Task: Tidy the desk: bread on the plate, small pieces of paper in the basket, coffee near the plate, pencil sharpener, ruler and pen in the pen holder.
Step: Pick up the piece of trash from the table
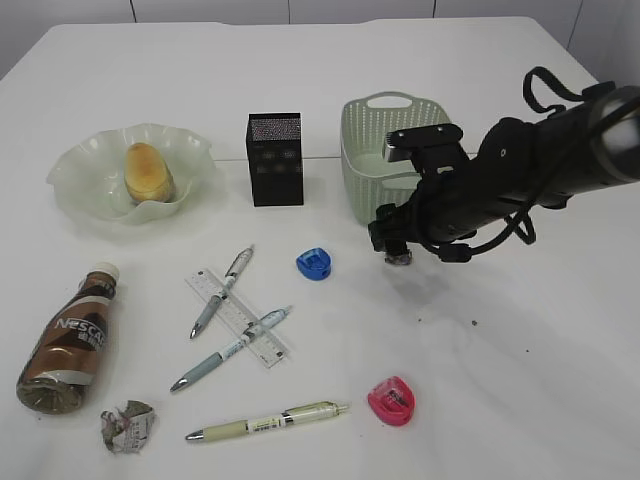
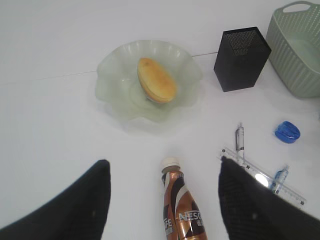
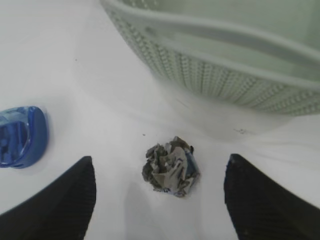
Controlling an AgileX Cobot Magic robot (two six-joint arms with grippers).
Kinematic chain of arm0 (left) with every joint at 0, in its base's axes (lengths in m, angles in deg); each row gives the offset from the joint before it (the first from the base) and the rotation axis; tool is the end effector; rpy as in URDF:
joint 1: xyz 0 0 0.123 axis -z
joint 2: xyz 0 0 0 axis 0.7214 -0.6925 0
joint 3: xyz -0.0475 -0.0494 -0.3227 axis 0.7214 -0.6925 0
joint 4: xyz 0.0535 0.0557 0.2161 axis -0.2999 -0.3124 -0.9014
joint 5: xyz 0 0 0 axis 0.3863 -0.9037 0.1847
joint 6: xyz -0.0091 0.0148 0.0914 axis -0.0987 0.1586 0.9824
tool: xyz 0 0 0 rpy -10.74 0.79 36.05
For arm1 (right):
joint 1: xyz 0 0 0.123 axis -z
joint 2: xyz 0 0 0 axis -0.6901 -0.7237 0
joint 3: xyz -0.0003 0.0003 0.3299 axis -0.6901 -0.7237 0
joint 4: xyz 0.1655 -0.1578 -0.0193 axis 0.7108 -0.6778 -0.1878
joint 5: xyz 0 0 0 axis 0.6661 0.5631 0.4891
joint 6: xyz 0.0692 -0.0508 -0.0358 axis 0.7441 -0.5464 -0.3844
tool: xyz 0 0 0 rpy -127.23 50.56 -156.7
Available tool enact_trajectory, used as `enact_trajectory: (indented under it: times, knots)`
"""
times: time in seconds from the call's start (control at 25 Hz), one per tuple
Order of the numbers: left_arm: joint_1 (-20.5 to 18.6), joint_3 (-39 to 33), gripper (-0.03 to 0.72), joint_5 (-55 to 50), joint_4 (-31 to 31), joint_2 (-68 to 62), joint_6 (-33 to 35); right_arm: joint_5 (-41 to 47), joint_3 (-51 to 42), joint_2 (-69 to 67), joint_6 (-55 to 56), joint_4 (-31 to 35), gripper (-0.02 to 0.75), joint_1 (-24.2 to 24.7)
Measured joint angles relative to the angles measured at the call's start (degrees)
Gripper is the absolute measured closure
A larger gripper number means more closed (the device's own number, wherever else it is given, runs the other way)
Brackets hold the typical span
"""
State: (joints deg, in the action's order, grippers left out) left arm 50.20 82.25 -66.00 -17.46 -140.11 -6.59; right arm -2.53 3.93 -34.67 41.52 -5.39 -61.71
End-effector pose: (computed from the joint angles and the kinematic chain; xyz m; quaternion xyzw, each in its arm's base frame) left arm 0.1454 -0.0185 0.4120 0.0544 0.8812 -0.0542 0.4664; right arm 0.4077 0.1409 0.1882 -0.1583 0.9308 0.0899 0.3169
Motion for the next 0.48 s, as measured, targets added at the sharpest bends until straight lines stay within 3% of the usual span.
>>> enact_trajectory:
  times: [0.48]
  knots:
    - [0.0, 0.0, 0.202, 0.0, 0.0, 0.0, 0.0, -1.5, 0.9, -2.6, -0.1, 0.0, 0.154, -0.1]
